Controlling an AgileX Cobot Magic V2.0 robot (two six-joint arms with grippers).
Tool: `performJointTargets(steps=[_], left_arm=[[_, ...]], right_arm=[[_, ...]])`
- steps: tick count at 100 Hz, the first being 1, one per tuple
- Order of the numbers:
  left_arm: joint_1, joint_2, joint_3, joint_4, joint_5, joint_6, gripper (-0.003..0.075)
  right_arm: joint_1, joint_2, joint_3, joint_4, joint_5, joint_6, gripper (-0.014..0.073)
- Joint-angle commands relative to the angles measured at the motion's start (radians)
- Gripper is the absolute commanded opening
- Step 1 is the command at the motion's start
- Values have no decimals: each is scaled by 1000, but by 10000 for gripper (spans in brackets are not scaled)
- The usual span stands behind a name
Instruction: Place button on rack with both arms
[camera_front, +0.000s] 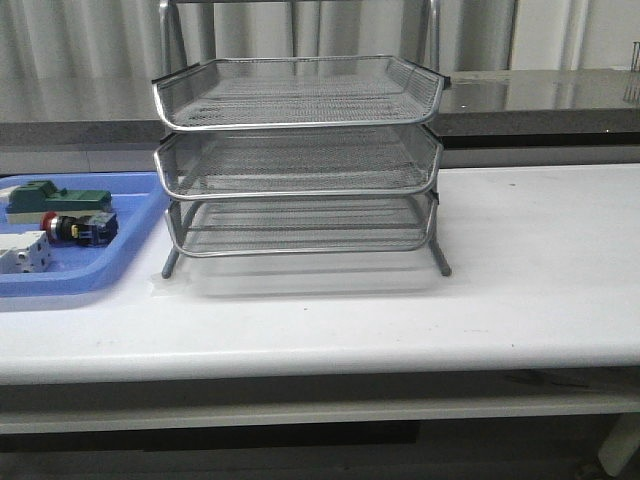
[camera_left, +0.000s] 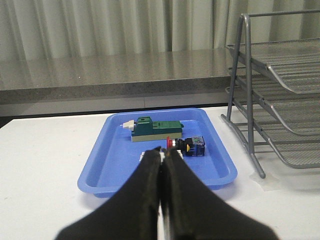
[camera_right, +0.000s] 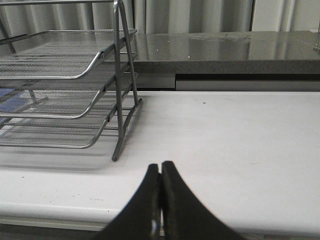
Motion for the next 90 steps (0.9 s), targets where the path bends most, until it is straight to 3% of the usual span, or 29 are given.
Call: performJointTargets(steps=[1, 33, 48, 69, 90], left_arm=[[3, -35, 47, -1, -88, -10, -20], [3, -35, 47, -1, -88, -10, -20], [3, -35, 47, -1, -88, -10, -20], [3, -35, 47, -1, -88, -10, -20], [3, -35, 47, -1, -88, -10, -20]], right_arm=[[1, -13, -17, -11, -83, -2, -57], [1, -13, -22, 3, -135, -2, -57], [1, -11, -83, 57, -94, -2, -57], [1, 27, -265, 72, 125, -2, -57], [1, 215, -478, 79, 396, -2, -57]])
